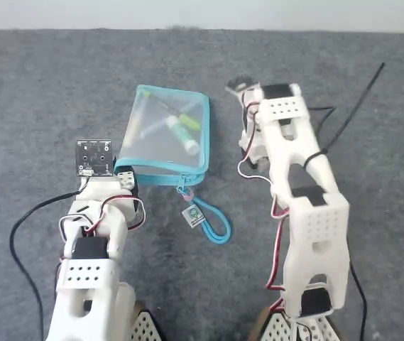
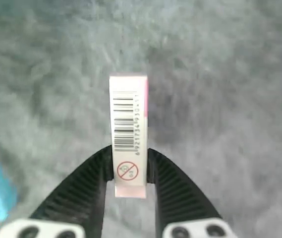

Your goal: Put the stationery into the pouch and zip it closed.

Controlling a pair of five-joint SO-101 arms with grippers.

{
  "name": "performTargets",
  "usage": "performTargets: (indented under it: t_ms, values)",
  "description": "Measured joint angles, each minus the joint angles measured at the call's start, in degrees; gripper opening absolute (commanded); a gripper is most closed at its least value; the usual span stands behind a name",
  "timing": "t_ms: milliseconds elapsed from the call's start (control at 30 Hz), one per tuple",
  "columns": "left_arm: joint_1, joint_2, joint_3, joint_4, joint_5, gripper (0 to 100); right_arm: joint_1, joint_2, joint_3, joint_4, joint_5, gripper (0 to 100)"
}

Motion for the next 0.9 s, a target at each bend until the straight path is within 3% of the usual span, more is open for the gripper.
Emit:
performTargets:
  t_ms: [267, 567, 700, 900]
  values:
    - [0.0, 0.0, 0.0, 0.0, 0.0, 1, 1.9, -21.2, 11.3, 4.4, -1.6, 0.6]
    - [0.0, 0.0, 0.0, 0.0, 0.0, 1, 1.8, -47.3, 48.9, -14.3, 0.4, 0.6]
    - [0.0, 0.0, 0.0, 0.0, 0.0, 1, 1.9, -47.8, 59.8, -20.3, 0.7, 0.6]
    - [0.0, 0.0, 0.0, 0.0, 0.0, 1, 4.3, -36.8, 59.3, -24.4, 0.9, 0.6]
